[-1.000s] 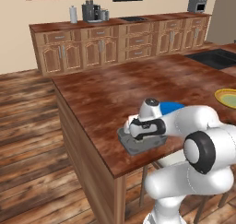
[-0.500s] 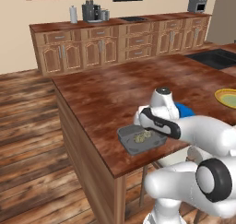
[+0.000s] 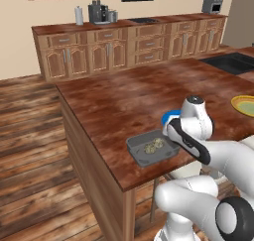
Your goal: Place two dumplings into each of the tupperware containers and then place the containers in the fridge.
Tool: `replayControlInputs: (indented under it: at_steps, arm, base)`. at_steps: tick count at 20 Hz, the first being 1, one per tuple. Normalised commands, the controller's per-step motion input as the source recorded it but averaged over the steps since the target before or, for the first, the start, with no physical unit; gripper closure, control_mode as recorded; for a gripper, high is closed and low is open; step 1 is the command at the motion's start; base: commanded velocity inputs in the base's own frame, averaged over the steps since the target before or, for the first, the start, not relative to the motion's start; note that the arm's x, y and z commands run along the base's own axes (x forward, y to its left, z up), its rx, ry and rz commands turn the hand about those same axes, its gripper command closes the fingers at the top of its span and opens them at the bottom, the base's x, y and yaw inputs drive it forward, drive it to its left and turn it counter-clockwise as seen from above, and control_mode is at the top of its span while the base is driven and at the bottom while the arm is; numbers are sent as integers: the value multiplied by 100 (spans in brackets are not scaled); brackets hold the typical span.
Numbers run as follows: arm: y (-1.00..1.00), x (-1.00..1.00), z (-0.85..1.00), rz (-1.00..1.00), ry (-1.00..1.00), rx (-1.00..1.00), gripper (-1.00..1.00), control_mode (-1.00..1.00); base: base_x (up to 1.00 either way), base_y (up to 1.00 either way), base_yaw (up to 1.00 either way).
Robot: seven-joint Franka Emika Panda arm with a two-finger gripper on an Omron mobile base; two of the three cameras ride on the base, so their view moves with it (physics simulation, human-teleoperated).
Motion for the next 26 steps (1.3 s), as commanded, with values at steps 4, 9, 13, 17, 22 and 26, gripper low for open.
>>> replayControlInputs:
  at_steps: [4,9,13,17,22,26]
  arm:
    - [-33,8,-11,-28,0,2,-100,-100]
    - [-1,28,-25,-8,1,0,-100,-100]
    - [0,15,-12,0,6,0,-100,-100]
    - [0,0,-7,0,7,0,-100,-100]
    - [1,4,-24,0,5,0,-100,-100]
    - [6,23,-36,0,5,0,-100,-100]
  base:
    - [0,0,0]
    - [0,0,0]
    - [0,0,0]
    - [0,0,0]
    - [0,0,0]
    - [0,0,0]
